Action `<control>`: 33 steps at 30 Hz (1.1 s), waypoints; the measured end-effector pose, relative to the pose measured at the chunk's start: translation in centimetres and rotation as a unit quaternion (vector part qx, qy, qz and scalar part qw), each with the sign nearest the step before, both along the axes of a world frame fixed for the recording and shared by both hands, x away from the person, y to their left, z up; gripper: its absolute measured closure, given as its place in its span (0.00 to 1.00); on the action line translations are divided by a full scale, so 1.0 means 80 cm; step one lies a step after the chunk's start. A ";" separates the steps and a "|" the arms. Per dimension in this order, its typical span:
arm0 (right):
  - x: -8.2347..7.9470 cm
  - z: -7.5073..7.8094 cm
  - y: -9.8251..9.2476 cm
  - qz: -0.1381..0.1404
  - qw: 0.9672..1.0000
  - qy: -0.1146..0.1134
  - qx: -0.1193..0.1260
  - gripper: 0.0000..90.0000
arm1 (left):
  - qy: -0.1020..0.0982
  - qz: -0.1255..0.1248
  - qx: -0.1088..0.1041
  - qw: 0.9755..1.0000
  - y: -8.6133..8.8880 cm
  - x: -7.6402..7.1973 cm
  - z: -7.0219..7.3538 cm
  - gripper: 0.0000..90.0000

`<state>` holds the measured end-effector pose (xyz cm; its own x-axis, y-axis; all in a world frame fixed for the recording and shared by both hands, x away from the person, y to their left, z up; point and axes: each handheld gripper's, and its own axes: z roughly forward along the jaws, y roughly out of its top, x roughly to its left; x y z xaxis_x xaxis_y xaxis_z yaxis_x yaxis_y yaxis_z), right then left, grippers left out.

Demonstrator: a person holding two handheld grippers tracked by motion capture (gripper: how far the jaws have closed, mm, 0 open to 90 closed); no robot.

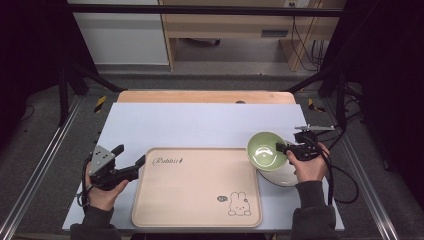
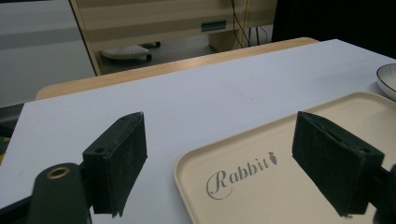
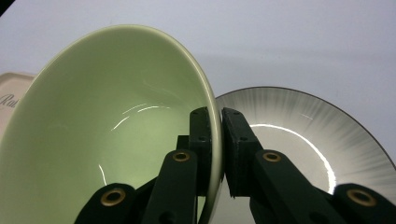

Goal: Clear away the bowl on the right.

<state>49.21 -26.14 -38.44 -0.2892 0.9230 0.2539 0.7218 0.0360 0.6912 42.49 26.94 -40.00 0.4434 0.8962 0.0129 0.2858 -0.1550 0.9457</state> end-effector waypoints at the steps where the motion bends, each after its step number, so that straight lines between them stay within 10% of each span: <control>1: 0.000 0.001 0.001 0.000 1.000 0.001 0.000 0.93 | 0.000 -0.001 -0.001 1.000 0.000 0.000 0.000 0.19; 33: 0.005 0.043 0.063 0.054 0.998 -0.040 -0.003 0.93 | -0.008 -0.008 0.002 1.000 -0.001 -0.004 0.004 0.19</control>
